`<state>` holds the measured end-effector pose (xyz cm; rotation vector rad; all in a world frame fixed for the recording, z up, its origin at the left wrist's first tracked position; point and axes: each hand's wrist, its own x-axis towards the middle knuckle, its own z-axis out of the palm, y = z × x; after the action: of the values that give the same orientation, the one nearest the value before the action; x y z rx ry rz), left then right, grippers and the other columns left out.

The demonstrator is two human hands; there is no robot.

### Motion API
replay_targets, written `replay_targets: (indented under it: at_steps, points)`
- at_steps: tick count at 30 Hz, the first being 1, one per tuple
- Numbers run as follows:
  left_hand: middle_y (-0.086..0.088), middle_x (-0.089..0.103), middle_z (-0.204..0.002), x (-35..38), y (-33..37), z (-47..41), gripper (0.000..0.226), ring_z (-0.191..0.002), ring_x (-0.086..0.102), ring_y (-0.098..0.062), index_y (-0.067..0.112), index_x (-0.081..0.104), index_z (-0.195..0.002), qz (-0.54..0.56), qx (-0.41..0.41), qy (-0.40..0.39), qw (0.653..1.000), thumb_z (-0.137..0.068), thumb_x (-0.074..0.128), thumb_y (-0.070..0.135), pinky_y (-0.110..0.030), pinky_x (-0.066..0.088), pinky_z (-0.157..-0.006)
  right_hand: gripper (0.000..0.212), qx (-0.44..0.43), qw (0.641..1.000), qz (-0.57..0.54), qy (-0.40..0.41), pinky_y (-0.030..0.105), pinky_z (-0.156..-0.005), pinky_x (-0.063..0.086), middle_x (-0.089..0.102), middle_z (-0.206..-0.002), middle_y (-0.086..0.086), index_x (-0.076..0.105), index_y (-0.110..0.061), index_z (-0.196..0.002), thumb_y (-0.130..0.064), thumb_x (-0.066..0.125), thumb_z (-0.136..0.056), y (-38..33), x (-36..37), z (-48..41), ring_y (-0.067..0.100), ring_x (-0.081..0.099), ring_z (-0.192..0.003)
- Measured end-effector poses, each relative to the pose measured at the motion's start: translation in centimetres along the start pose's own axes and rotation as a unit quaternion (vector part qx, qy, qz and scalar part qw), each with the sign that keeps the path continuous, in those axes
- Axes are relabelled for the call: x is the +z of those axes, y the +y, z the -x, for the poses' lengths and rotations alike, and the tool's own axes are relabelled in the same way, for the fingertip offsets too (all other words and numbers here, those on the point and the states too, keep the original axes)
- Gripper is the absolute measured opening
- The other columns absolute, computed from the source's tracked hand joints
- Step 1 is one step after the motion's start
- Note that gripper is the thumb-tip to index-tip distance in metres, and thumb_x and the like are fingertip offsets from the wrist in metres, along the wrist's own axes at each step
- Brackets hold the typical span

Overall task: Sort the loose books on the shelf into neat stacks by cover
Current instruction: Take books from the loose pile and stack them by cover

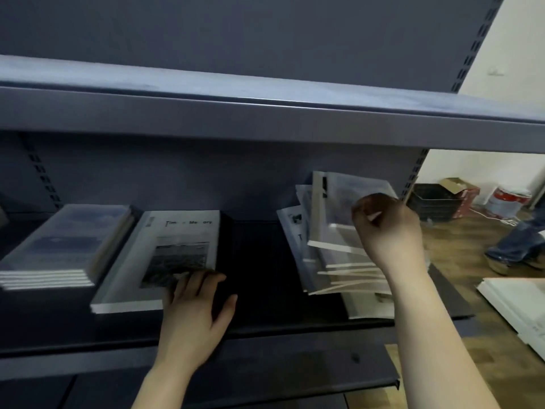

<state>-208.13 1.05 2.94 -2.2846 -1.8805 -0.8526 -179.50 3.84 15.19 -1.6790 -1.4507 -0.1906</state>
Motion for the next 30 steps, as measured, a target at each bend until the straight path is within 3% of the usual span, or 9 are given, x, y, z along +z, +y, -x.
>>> replay_targets:
  at_steps: [4,7,11,15,18,22,23,26,30]
  points:
    - [0.0,0.063,-0.11,1.9,3.8,0.9,0.045,-0.099,0.058,-0.026,0.022,0.065,-0.107,0.009,-0.015,-0.014,1.0,-0.084,0.04,0.052,-0.048,0.042,-0.084,0.014,0.015,0.999,0.031,0.006,0.027,-0.055,0.036,0.069,-0.077,0.01,0.071,-0.013,-0.087,-0.024,0.062,-0.087,5.0,-1.9,-0.4,0.032,0.063,-0.075]
    - [0.001,0.062,-0.11,3.3,6.6,1.5,0.044,-0.097,0.058,-0.025,0.023,0.064,-0.108,0.006,-0.023,-0.028,0.999,-0.085,0.04,0.052,-0.049,0.043,-0.082,0.024,0.041,0.997,0.055,-0.02,0.026,-0.051,0.033,0.064,-0.069,0.007,0.067,-0.014,-0.079,-0.037,0.062,-0.088,7.7,-2.9,-0.8,0.031,0.061,-0.07]
    - [0.0,0.062,-0.109,4.3,8.6,1.9,0.045,-0.095,0.057,-0.027,0.022,0.064,-0.108,-0.003,-0.025,-0.037,0.999,-0.085,0.039,0.052,-0.05,0.044,-0.079,0.044,0.073,0.993,0.06,-0.074,0.029,-0.051,0.04,0.06,-0.064,0.006,0.06,-0.01,-0.072,-0.051,0.057,-0.088,9.1,-3.8,-1.4,0.029,0.058,-0.066]
    - [-0.003,0.062,-0.11,4.6,9.3,1.8,0.046,-0.097,0.056,-0.029,0.02,0.063,-0.109,-0.011,-0.03,-0.035,0.999,-0.086,0.038,0.051,-0.051,0.043,-0.082,0.054,0.127,0.984,0.047,-0.115,0.032,-0.057,0.041,0.06,-0.067,0.007,0.059,-0.01,-0.079,-0.063,0.053,-0.085,9.5,-3.6,-1.8,0.023,0.055,-0.064]
    - [-0.004,0.062,-0.11,4.7,9.3,1.7,0.047,-0.098,0.057,-0.03,0.02,0.064,-0.109,-0.018,-0.038,-0.034,0.999,-0.086,0.038,0.052,-0.053,0.043,-0.083,0.061,0.139,0.982,0.013,-0.13,0.031,-0.055,0.04,0.065,-0.07,0.019,0.063,0.001,-0.076,-0.059,0.058,-0.085,9.3,-3.7,-1.9,0.023,0.057,-0.06]
    - [-0.005,0.062,-0.112,5.0,9.2,1.6,0.048,-0.1,0.056,-0.03,0.02,0.063,-0.11,-0.024,-0.052,-0.029,0.998,-0.085,0.037,0.053,-0.054,0.041,-0.084,0.057,0.149,0.979,-0.048,-0.13,0.04,-0.074,0.052,0.066,-0.093,0.029,0.063,0.011,-0.096,-0.045,0.063,-0.087,9.4,-4.3,-2.1,0.037,0.063,-0.082]
    - [-0.005,0.062,-0.111,5.1,9.3,1.6,0.048,-0.1,0.056,-0.031,0.02,0.063,-0.11,-0.025,-0.052,-0.027,0.998,-0.085,0.037,0.053,-0.053,0.041,-0.084,0.056,0.157,0.976,-0.063,-0.136,0.04,-0.073,0.052,0.066,-0.093,0.029,0.062,0.01,-0.097,-0.045,0.064,-0.086,9.8,-4.3,-2.2,0.036,0.064,-0.081]
    - [-0.005,0.062,-0.11,5.4,9.3,1.7,0.048,-0.098,0.056,-0.031,0.02,0.064,-0.109,-0.026,-0.052,-0.026,0.998,-0.085,0.037,0.052,-0.053,0.042,-0.082,0.052,0.155,0.971,-0.087,-0.163,0.031,-0.059,0.042,0.066,-0.084,0.027,0.062,0.008,-0.087,-0.043,0.064,-0.087,10.9,-4.4,-2.3,0.03,0.058,-0.064]
    - [-0.004,0.062,-0.108,5.8,9.4,1.7,0.048,-0.096,0.056,-0.03,0.02,0.064,-0.108,-0.029,-0.054,-0.028,0.998,-0.084,0.037,0.053,-0.053,0.042,-0.082,0.044,0.187,0.953,-0.163,-0.172,0.031,-0.059,0.039,0.059,-0.066,0.023,0.062,0.012,-0.086,-0.032,0.068,-0.086,11.1,-4.8,-2.6,0.025,0.049,-0.058]
